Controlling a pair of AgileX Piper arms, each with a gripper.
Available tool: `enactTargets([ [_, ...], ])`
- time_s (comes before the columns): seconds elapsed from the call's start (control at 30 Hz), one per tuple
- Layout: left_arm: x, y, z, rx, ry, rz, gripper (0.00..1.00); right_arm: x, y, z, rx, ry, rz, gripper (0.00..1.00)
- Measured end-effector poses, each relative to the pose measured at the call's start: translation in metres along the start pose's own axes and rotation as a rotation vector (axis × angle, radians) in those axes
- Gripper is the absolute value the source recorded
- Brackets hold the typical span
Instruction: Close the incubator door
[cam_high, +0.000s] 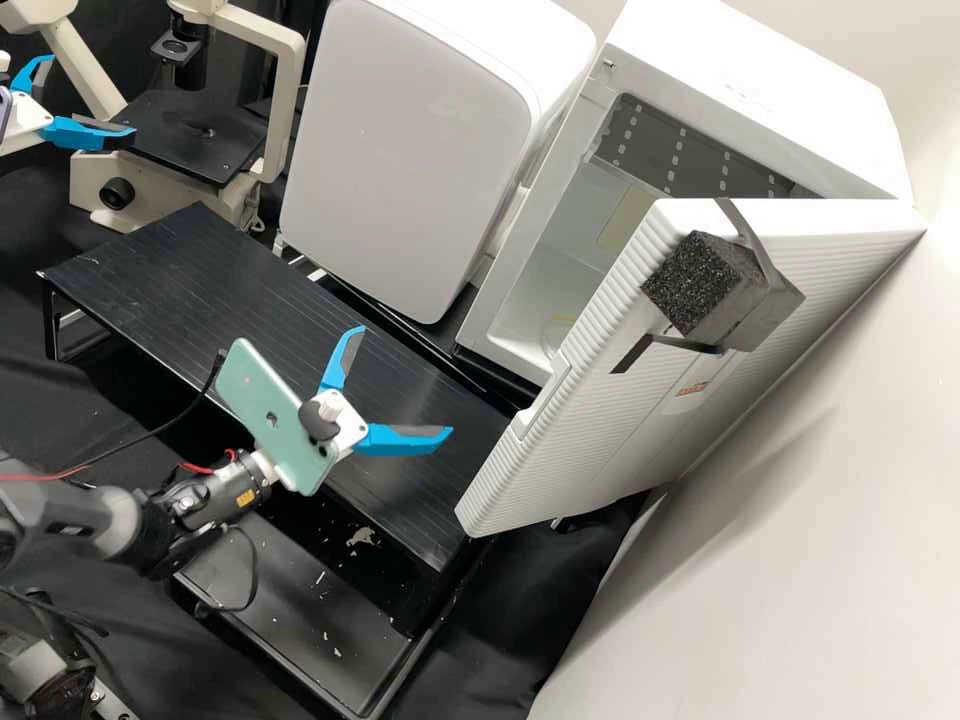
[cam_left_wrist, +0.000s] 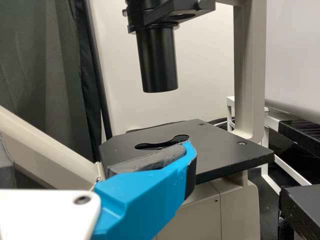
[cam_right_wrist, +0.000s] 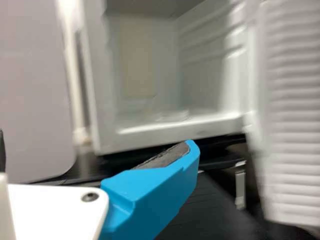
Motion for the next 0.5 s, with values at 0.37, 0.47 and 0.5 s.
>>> enactTargets([
  [0.37,0.000,0.000,0.000,0.000,0.000,0.000,1.00,-0.027,0.042,0.029,-0.006,-0.123,0.188,1.00],
  [0.47,0.000,0.000,0.000,0.000,0.000,0.000,1.00,-0.022,0.049,0.037,0.003,-0.158,0.213,1.00],
  [0.5,0.000,0.000,0.000,0.000,0.000,0.000,1.00,-0.019,0.051,0.039,0.007,-0.165,0.217,1.00],
])
